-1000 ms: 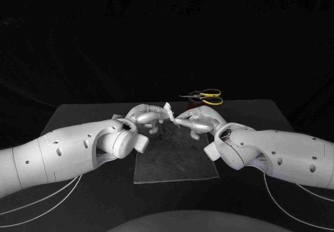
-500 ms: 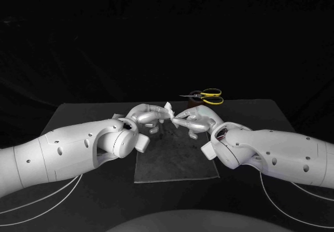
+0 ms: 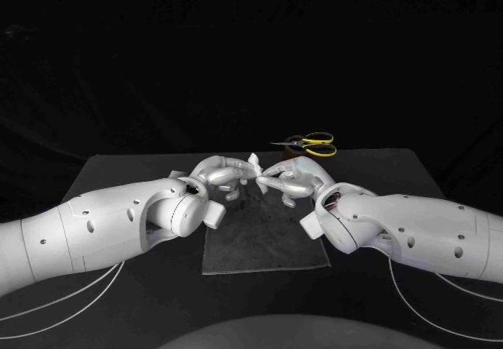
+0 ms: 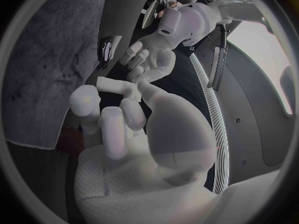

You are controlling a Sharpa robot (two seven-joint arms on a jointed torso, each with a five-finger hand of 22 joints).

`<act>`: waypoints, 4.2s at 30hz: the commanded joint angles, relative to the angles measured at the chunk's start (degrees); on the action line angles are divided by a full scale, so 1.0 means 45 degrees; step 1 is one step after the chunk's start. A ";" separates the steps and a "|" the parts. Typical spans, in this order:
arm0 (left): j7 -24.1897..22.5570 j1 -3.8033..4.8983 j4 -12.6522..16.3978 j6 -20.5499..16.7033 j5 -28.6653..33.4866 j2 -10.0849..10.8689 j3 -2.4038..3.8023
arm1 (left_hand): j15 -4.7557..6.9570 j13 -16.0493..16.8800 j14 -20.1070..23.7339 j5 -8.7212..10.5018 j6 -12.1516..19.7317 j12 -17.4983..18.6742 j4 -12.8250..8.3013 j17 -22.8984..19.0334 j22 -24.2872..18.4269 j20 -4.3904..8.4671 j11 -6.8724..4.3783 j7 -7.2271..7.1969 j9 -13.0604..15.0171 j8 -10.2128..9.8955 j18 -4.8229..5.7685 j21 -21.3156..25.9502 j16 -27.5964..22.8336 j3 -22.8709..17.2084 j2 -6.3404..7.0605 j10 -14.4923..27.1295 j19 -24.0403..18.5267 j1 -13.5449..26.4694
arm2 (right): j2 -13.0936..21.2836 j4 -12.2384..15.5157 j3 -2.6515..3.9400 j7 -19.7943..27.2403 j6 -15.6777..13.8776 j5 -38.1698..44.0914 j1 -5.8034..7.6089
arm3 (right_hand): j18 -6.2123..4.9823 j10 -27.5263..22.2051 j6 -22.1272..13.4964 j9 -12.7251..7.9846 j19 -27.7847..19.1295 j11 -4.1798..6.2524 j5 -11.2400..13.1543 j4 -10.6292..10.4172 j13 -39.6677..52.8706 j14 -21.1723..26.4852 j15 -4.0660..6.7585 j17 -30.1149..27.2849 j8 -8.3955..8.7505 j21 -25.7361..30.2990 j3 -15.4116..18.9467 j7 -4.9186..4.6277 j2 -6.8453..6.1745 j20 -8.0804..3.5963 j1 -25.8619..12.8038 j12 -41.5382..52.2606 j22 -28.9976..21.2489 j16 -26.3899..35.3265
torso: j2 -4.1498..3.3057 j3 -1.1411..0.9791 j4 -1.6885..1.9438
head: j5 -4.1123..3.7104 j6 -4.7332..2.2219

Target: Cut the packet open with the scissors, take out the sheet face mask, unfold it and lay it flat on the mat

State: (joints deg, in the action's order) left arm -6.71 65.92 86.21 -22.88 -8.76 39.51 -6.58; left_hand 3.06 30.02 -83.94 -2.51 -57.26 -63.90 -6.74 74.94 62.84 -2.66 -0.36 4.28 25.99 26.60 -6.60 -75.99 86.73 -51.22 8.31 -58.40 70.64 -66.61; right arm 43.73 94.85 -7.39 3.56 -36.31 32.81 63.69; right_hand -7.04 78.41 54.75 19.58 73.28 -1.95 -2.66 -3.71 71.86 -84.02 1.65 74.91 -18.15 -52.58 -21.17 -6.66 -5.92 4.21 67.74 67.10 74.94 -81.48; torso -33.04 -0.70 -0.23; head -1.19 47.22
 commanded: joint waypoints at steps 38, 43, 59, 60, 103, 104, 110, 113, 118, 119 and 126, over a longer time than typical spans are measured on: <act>0.0056 0.0010 0.0049 0.0296 -0.0122 -0.0051 0.0012 | 0.0118 -0.0120 -0.0314 -0.0067 -0.0056 -0.0031 0.0000 0.0615 -0.0013 -0.0004 -0.0028 0.0021 0.1027 0.0373 0.0093 -0.0050 0.0054 -0.0097 -0.0087 -0.0045 0.0032 0.0072 | -0.0323 -0.0295 0.0054 0.0447 -0.0966 -0.0652 0.0004 | 0.0184 0.0896 0.1234 0.0504 0.0707 0.0535 -0.0028 0.0909 0.0870 -0.0882 0.0510 0.1425 -0.0978 -0.1200 -0.1671 0.0607 0.1250 -0.0377 0.1354 0.1095 0.0956 -0.0444 | 0.0006 0.0003 -0.0009 | -0.0036 0.0041; 0.0051 0.0011 0.0034 0.0227 -0.0115 -0.0040 0.0012 | 0.0120 -0.0139 -0.0306 -0.0064 -0.0045 -0.0027 0.0023 0.0596 -0.0040 -0.0001 -0.0027 0.0022 0.1041 0.0380 0.0088 -0.0035 0.0049 -0.0079 -0.0093 -0.0036 0.0011 0.0105 | -0.0304 -0.0289 0.0057 0.0597 -0.1128 -0.0744 0.0004 | 0.0214 0.1008 0.1243 0.0579 0.0781 0.0553 -0.0028 0.1027 0.1025 -0.0916 0.0526 0.1546 -0.1096 -0.1371 -0.1878 0.0626 0.1185 -0.0395 0.1267 0.1278 0.1034 -0.0539 | 0.0013 0.0008 -0.0010 | -0.0041 0.0050; -0.0054 0.0011 -0.0061 -0.0065 -0.0111 0.0037 0.0011 | 0.0124 -0.0062 -0.0328 -0.0070 -0.0034 -0.0068 0.0020 0.0656 0.0032 0.0003 -0.0036 0.0008 0.1064 0.0395 0.0103 -0.0072 0.0064 -0.0081 -0.0108 -0.0076 0.0059 0.0108 | -0.0097 -0.0212 0.0063 0.0670 -0.0920 -0.0853 0.0002 | 0.0229 0.1084 0.1244 0.0644 0.0819 0.0569 -0.0028 0.1127 0.1133 -0.0930 0.0540 0.1594 -0.1198 -0.1462 -0.2063 0.0642 0.1126 -0.0410 0.1161 0.1399 0.1085 -0.0579 | 0.0004 0.0008 -0.0008 | -0.0021 0.0043; -0.0057 0.0011 -0.0068 -0.0077 -0.0112 0.0045 0.0011 | 0.0124 -0.0062 -0.0328 -0.0070 -0.0034 -0.0068 0.0020 0.0656 0.0032 0.0003 -0.0036 0.0008 0.1064 0.0395 0.0103 -0.0072 0.0064 -0.0081 -0.0108 -0.0076 0.0059 0.0108 | -0.0078 -0.0206 0.0063 0.0673 -0.0911 -0.0851 0.0002 | 0.0229 0.1084 0.1244 0.0644 0.0819 0.0569 -0.0028 0.1127 0.1133 -0.0930 0.0540 0.1594 -0.1198 -0.1462 -0.2063 0.0642 0.1126 -0.0410 0.1161 0.1399 0.1085 -0.0579 | 0.0005 0.0007 -0.0007 | -0.0022 0.0046; 0.0224 0.0012 -0.0275 0.0512 -0.0273 0.0411 0.0011 | 0.0132 -0.0077 -0.0326 -0.0070 -0.0013 -0.0076 -0.0020 0.0649 -0.0003 0.0017 -0.0030 0.0007 0.1115 0.0424 0.0093 -0.0060 0.0063 -0.0130 -0.0108 -0.0054 0.0031 0.0109 | 0.0722 -0.0425 0.0233 0.0539 -0.0281 -0.0513 0.0188 | 0.0236 0.1106 0.1221 0.0703 0.0831 0.0581 -0.0029 0.1260 0.1161 -0.0935 0.0552 0.1619 -0.1287 -0.1506 -0.2276 0.0652 0.1078 -0.0424 0.1085 0.1410 0.1122 -0.0600 | 0.0010 0.0014 0.0003 | -0.0054 0.0010; 0.0235 0.0012 -0.0284 0.0514 -0.0270 0.0411 0.0011 | 0.0131 -0.0084 -0.0323 -0.0070 -0.0009 -0.0073 -0.0014 0.0642 -0.0011 0.0018 -0.0028 0.0009 0.1117 0.0424 0.0091 -0.0056 0.0061 -0.0130 -0.0111 -0.0049 0.0026 0.0115 | 0.0730 -0.0420 0.0233 0.0517 -0.0239 -0.0485 0.0196 | 0.0236 0.1106 0.1221 0.0703 0.0831 0.0581 -0.0029 0.1260 0.1161 -0.0935 0.0552 0.1619 -0.1287 -0.1506 -0.2276 0.0652 0.1078 -0.0424 0.1085 0.1410 0.1122 -0.0600 | 0.0008 0.0009 0.0002 | -0.0054 0.0009; 0.0322 0.0013 -0.0402 0.0564 -0.0255 0.0409 0.0011 | 0.0126 -0.0169 -0.0302 -0.0071 0.0012 -0.0036 0.0006 0.0589 -0.0040 0.0019 -0.0020 0.0016 0.1128 0.0424 0.0085 -0.0041 0.0048 -0.0128 -0.0117 0.0004 0.0004 0.0143 | 0.0886 -0.0327 0.0233 0.0113 0.0521 0.0008 0.0351 | 0.0234 0.1106 0.1202 0.0721 0.0823 0.0580 -0.0029 0.1309 0.1163 -0.0932 0.0552 0.1611 -0.1310 -0.1497 -0.2353 0.0648 0.1062 -0.0427 0.1061 0.1402 0.1126 -0.0594 | 0.0011 0.0016 0.0000 | -0.0050 -0.0008; 0.0353 0.0013 -0.0474 0.0615 -0.0255 0.0411 0.0012 | 0.0126 -0.0169 -0.0302 -0.0071 0.0012 -0.0036 0.0006 0.0589 -0.0040 0.0019 -0.0020 0.0016 0.1128 0.0424 0.0085 -0.0041 0.0048 -0.0128 -0.0117 0.0004 0.0004 0.0143 | 0.0971 -0.0292 0.0233 -0.0110 0.0936 0.0282 0.0453 | 0.0234 0.1106 0.1202 0.0721 0.0823 0.0580 -0.0029 0.1309 0.1163 -0.0932 0.0552 0.1611 -0.1310 -0.1497 -0.2353 0.0648 0.1062 -0.0427 0.1061 0.1402 0.1126 -0.0594 | 0.0010 0.0011 -0.0008 | -0.0054 -0.0008; 0.0458 0.0015 -0.0696 0.0713 -0.0270 0.0417 0.0012 | 0.0121 -0.0245 -0.0284 -0.0070 0.0037 0.0001 0.0011 0.0545 -0.0048 0.0019 -0.0015 0.0022 0.1137 0.0422 0.0084 -0.0037 0.0036 -0.0125 -0.0110 0.0059 -0.0003 0.0159 | 0.1139 -0.0173 0.0234 -0.0472 0.1611 0.0681 0.0619 | 0.0234 0.1106 0.1202 0.0721 0.0823 0.0580 -0.0029 0.1309 0.1163 -0.0932 0.0552 0.1611 -0.1310 -0.1497 -0.2353 0.0648 0.1062 -0.0427 0.1061 0.1402 0.1126 -0.0594 | 0.0008 0.0002 -0.0002 | -0.0044 -0.0007; 0.0467 0.0015 -0.0743 0.0721 -0.0275 0.0417 0.0012 | 0.0121 -0.0245 -0.0284 -0.0070 0.0037 0.0001 0.0011 0.0545 -0.0048 0.0019 -0.0015 0.0022 0.1137 0.0422 0.0084 -0.0037 0.0036 -0.0125 -0.0110 0.0059 -0.0003 0.0159 | 0.1165 -0.0145 0.0235 -0.0514 0.1695 0.0727 0.0652 | 0.0231 0.1113 0.1194 0.0728 0.0814 0.0578 -0.0030 0.1328 0.1178 -0.0928 0.0552 0.1599 -0.1319 -0.1479 -0.2383 0.0647 0.1055 -0.0428 0.1051 0.1418 0.1123 -0.0585 | 0.0006 -0.0002 -0.0002 | -0.0050 -0.0003; 0.0445 0.0018 -0.0953 0.0910 -0.0472 0.0385 0.0013 | 0.0058 -0.0559 -0.0080 -0.0060 0.0498 0.0262 0.0184 0.0105 -0.0463 -0.0012 0.0051 0.0125 0.1208 0.0321 0.0003 0.0208 -0.0094 0.0129 -0.0064 0.0402 -0.0329 0.0341 | 0.1256 0.0061 0.0238 -0.0839 0.2273 0.1051 0.0987 | 0.0231 0.1113 0.1194 0.0728 0.0814 0.0578 -0.0030 0.1328 0.1178 -0.0928 0.0552 0.1599 -0.1319 -0.1479 -0.2383 0.0647 0.1055 -0.0428 0.1051 0.1418 0.1123 -0.0585 | 0.0011 0.0016 -0.0021 | -0.0120 -0.0008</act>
State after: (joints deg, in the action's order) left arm -4.66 65.94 81.91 -20.65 -9.87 41.38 -6.56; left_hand 3.25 27.50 -84.12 -2.65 -54.86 -62.70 -5.76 74.93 60.51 -2.68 -0.04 4.93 26.42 28.09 -6.60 -74.94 86.40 -50.43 8.29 -56.58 68.93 -65.42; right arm 49.35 94.93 -6.40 1.63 -29.44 35.11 68.01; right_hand -5.63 81.33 59.91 20.82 76.74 -0.85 -2.65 -0.15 74.93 -84.04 3.90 74.92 -22.86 -59.03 -29.03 -3.92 -1.54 2.37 72.11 73.32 74.92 -83.85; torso -32.99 -0.66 -0.28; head -1.65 47.13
